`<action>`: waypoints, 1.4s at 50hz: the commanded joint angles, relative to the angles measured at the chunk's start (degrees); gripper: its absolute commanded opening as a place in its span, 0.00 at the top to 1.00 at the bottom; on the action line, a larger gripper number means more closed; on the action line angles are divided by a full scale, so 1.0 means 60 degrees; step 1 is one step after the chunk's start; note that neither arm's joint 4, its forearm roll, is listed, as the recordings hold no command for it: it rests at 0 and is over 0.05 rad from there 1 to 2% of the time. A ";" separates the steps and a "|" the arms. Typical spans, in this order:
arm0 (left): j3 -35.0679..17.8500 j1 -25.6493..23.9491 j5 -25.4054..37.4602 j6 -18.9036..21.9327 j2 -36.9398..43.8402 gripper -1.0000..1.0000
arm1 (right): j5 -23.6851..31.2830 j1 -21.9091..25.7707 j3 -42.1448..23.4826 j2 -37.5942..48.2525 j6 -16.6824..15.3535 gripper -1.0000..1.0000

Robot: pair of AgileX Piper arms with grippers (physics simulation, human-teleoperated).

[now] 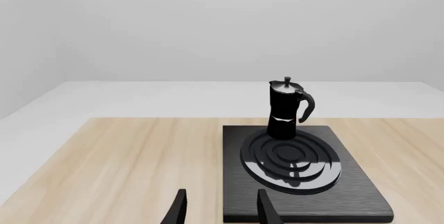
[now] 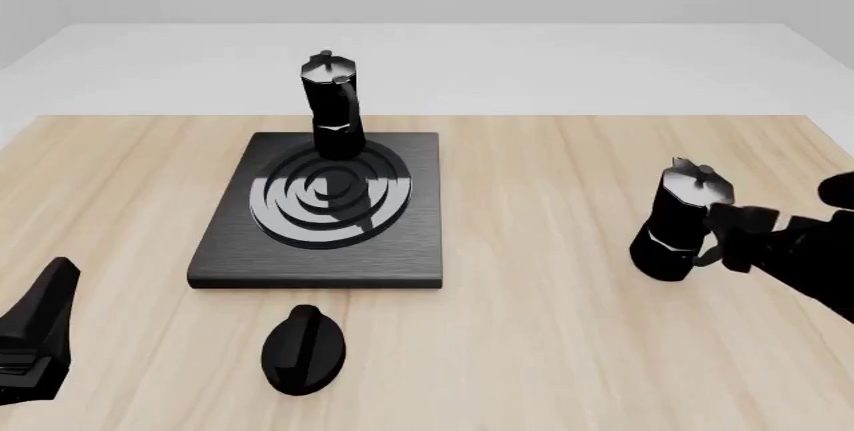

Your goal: Put both moka pots on the stove.

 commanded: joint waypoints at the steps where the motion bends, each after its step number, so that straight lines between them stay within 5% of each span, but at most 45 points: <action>1: 0.0000 0.0002 0.0001 0.0000 -0.0001 0.00 | -0.0241 -0.0042 -0.0159 0.0468 -0.0198 0.00; 70: 0.0000 0.0001 0.0002 0.0001 -0.0004 0.00 | -0.1464 -0.0333 -0.0626 0.2582 -0.0785 0.00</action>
